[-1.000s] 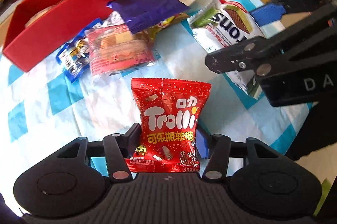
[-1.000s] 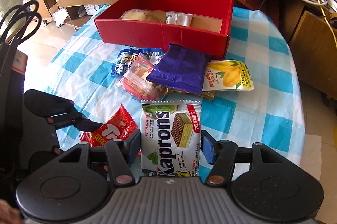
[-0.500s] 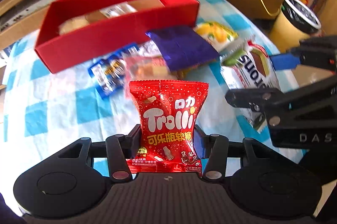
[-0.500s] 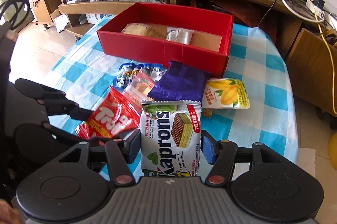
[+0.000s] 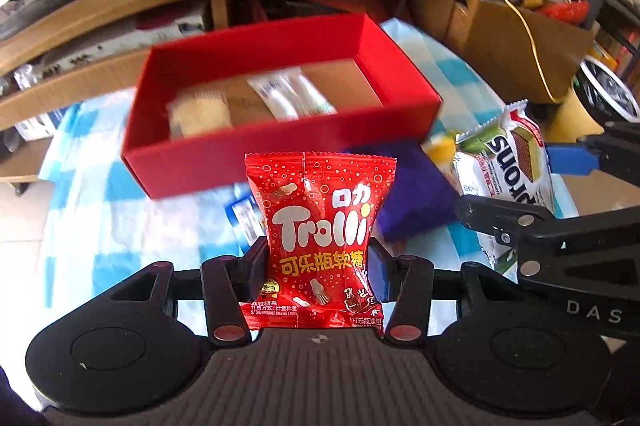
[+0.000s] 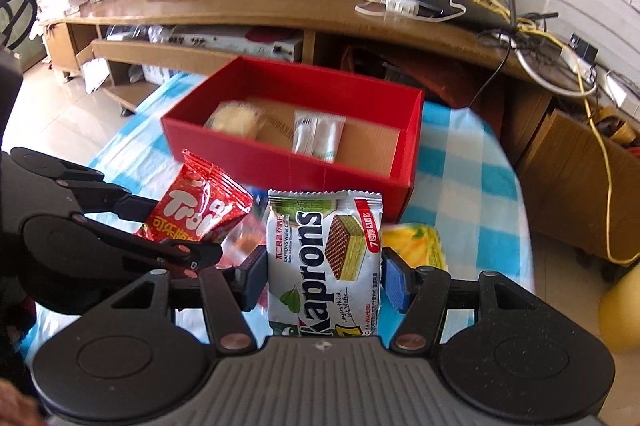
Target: Organize snacks
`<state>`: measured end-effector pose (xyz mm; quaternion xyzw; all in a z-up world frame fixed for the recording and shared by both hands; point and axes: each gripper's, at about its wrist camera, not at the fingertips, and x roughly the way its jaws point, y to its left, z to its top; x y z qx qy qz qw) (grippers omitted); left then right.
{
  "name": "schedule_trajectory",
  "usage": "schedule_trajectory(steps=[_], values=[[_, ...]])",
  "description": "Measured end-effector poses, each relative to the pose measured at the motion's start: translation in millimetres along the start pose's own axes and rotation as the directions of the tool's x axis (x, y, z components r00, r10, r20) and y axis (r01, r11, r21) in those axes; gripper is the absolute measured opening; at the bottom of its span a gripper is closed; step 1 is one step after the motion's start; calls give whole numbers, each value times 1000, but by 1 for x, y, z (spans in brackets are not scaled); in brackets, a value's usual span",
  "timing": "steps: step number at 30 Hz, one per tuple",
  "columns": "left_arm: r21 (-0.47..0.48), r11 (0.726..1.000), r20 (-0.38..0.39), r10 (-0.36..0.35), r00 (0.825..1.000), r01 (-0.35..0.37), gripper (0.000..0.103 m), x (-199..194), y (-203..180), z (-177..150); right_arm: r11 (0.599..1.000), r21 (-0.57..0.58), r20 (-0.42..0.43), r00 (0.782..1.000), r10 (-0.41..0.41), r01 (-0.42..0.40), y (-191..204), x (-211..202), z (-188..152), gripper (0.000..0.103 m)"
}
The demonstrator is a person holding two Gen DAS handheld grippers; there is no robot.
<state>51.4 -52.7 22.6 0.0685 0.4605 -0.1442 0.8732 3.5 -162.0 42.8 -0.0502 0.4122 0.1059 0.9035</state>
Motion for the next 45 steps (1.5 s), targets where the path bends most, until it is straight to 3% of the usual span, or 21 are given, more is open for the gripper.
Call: schedule_trajectory(steps=[14, 45], values=[[-28, 997, 99, 69, 993, -67, 57, 8, 14, 50, 998, 30, 71, 996, -51, 49, -15, 22, 53, 63], [-84, 989, 92, 133, 987, -125, 55, 52, 43, 99, 998, 39, 70, 996, -58, 56, -27, 82, 103, 63]])
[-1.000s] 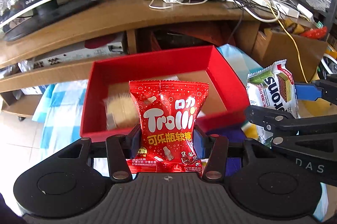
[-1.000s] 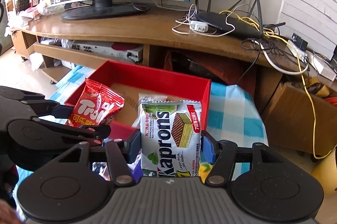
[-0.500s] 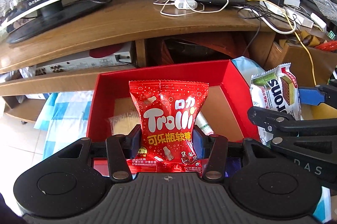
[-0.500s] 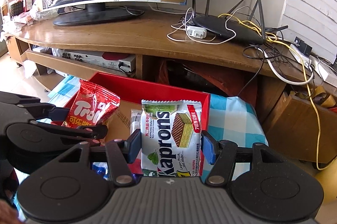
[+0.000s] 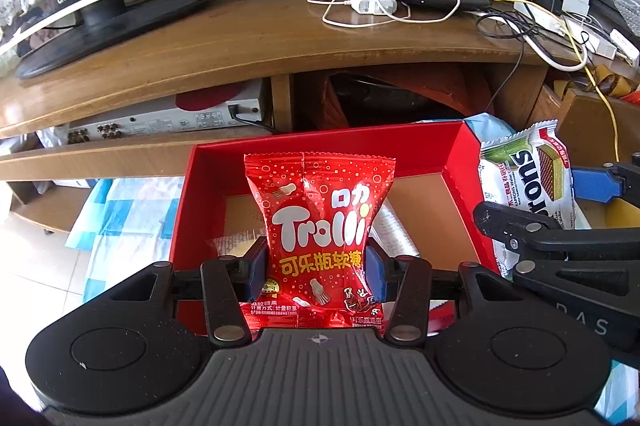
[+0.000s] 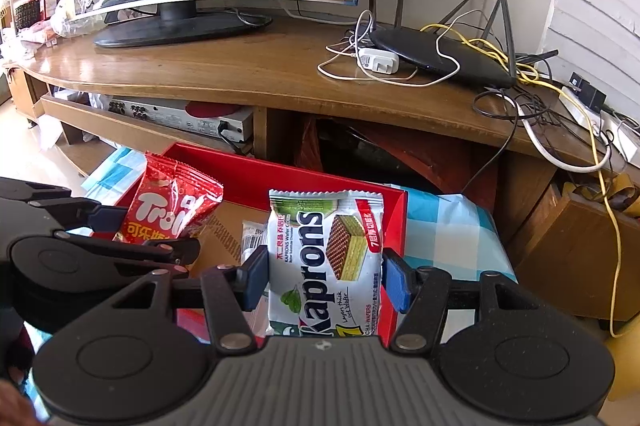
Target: Organize snacks
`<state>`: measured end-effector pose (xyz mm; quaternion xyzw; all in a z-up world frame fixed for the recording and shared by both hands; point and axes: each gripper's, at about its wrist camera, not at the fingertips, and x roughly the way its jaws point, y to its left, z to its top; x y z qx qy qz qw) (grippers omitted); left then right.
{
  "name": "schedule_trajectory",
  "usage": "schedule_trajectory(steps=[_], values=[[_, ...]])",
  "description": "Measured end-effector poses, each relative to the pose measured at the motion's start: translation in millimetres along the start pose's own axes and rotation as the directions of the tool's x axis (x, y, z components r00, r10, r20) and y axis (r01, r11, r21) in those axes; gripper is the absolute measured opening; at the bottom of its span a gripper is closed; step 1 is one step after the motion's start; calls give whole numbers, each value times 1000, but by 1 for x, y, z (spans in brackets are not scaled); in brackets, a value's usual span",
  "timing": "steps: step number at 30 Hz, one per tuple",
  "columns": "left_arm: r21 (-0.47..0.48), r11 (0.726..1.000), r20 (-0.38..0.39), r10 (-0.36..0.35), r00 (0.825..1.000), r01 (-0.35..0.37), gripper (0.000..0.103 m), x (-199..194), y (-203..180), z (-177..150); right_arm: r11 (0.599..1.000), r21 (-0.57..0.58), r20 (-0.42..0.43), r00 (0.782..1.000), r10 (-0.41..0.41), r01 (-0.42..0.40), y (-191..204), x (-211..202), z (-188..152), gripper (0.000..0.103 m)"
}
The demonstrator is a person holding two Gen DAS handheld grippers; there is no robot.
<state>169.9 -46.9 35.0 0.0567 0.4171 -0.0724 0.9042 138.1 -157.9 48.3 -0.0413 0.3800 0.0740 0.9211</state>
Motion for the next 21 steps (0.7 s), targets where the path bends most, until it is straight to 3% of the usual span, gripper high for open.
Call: schedule_trajectory(steps=[21], values=[[-17, 999, -49, 41, 998, -42, 55, 37, 4, 3, 1000, -5, -36, 999, 7, -7, -1, 41, 1, 63]])
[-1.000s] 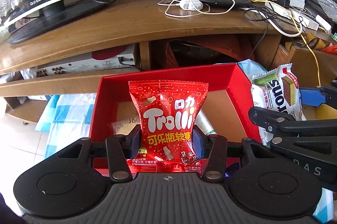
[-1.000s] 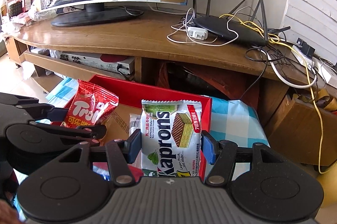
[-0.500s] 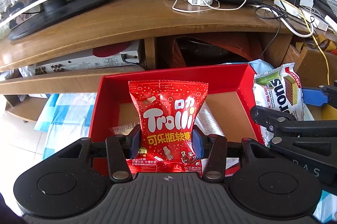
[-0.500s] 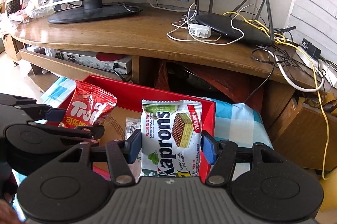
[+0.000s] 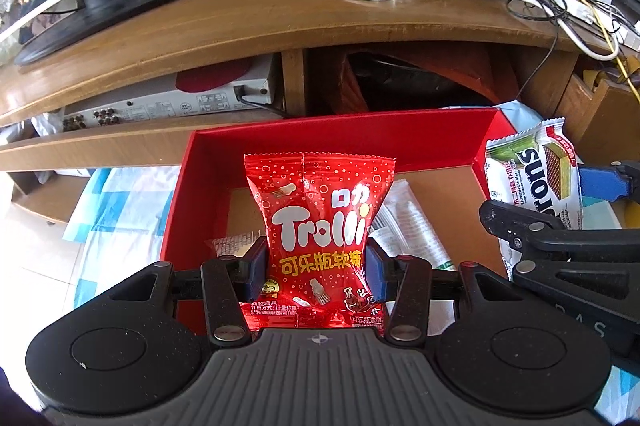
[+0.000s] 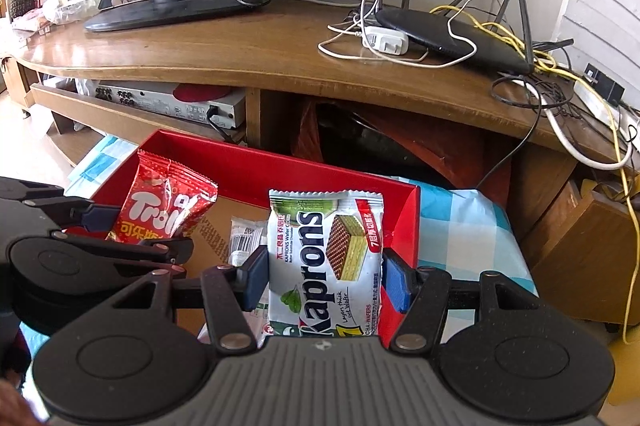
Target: Organize snacks
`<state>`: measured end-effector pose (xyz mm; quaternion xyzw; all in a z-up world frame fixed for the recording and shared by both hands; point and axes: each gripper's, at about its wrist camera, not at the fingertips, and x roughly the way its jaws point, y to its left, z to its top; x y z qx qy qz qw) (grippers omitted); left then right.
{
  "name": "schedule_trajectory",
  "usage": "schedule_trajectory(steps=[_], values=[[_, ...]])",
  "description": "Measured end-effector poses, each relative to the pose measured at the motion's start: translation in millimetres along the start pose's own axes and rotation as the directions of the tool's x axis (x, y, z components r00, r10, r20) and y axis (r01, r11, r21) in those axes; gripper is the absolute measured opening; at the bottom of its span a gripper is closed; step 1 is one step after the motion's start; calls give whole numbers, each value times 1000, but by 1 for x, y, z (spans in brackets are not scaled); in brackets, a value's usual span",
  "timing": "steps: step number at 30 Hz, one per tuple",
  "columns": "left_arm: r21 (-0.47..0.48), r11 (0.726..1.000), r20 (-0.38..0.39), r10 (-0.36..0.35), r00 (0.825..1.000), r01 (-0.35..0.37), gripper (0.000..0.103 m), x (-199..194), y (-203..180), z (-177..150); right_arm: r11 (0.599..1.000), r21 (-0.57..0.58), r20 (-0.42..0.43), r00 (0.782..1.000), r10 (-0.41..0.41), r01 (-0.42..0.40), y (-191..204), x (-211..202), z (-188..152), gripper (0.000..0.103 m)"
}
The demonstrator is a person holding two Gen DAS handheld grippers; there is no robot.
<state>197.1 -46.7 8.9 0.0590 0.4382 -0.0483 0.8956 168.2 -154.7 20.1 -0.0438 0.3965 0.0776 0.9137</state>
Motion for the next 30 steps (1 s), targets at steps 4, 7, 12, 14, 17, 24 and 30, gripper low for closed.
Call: schedule_trajectory(steps=[4, 7, 12, 14, 17, 24, 30], values=[[-4, 1000, -14, 10, 1000, -11, 55, 7, 1, -2, 1000, -4, -12, 1000, 5, -5, 1, 8, -2, 63], [-5, 1000, -28, 19, 999, -19, 55, 13, 1, -4, 1000, -10, -23, 1000, 3, -3, 3, 15, -3, 63], [-6, 1000, -33, 25, 999, -25, 55, 18, 1, -4, 1000, -6, -30, 1000, 6, -6, 2, 21, -5, 63], [-9, 1000, -32, 24, 999, -24, 55, 19, 0, -3, 1000, -4, -31, 1000, 4, -4, 1, 22, -5, 63], [1, 1000, -31, 24, 999, -24, 55, 20, -1, -4, 1000, -1, -34, 999, -1, 1, 1, 24, -5, 63], [16, 999, -26, 34, 999, -34, 57, 20, -3, -6, 1000, 7, -46, 999, 1, -1, -1, 28, -6, 63], [25, 999, -25, 39, 999, -39, 60, 20, -4, -7, 1000, 10, -63, 998, -4, 4, -3, 32, -7, 63]])
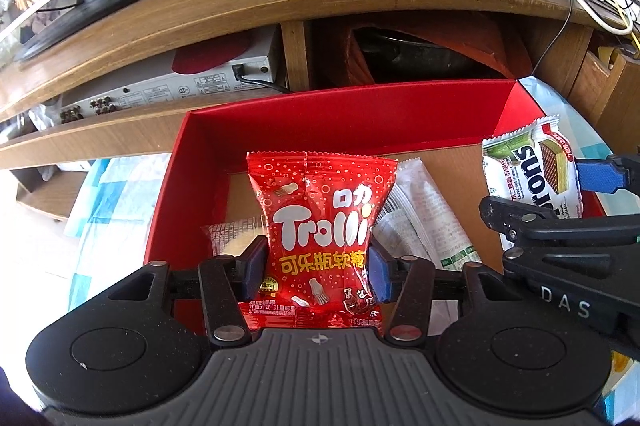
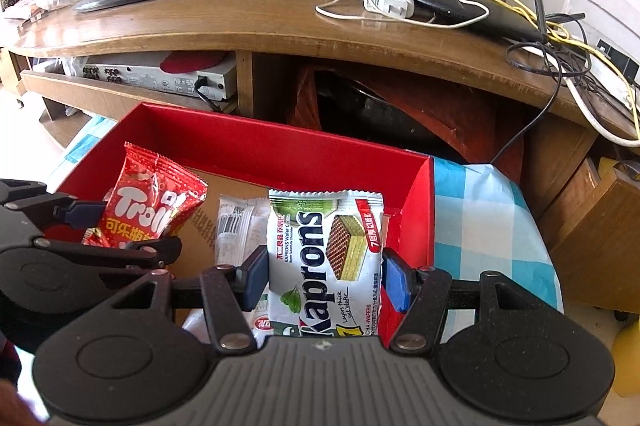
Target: Organize snacks
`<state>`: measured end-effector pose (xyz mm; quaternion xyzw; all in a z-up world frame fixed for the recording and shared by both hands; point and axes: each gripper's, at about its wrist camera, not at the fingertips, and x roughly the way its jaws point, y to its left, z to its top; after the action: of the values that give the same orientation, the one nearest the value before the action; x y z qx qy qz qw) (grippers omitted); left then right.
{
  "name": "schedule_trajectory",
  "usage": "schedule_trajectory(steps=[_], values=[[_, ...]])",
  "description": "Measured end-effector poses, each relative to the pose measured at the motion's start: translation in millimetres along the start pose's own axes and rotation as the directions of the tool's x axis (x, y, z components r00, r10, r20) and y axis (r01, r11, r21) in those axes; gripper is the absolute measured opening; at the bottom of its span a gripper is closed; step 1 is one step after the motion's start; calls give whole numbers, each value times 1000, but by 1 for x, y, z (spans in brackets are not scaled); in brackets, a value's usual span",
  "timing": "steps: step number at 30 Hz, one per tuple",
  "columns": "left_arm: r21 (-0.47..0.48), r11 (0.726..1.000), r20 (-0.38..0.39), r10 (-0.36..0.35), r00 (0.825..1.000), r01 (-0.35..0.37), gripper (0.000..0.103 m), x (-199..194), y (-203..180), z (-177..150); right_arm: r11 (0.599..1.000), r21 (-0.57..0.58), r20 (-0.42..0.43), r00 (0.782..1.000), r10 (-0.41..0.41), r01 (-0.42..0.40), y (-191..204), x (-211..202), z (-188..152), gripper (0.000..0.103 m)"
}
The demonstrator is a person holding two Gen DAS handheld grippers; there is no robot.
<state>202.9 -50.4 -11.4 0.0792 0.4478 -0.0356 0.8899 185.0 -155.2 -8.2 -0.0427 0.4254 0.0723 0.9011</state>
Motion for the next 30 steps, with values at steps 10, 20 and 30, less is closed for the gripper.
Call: schedule_trajectory(steps=[10, 20, 30], values=[[-8, 1000, 6, 4, 1000, -4, 72, -3, 2, 0, 1000, 7, 4, 1000, -14, 14, -4, -1, 0, 64], [-29, 999, 41, 17, 999, -15, 79, -20, 7, 1, 1000, 22, 39, 999, -11, 10, -4, -18, 2, 66], [-46, 999, 87, 3, 996, 1, 80, -44, 9, 0, 998, 55, 74, 997, 1, -5, -7, -43, 2, 67]])
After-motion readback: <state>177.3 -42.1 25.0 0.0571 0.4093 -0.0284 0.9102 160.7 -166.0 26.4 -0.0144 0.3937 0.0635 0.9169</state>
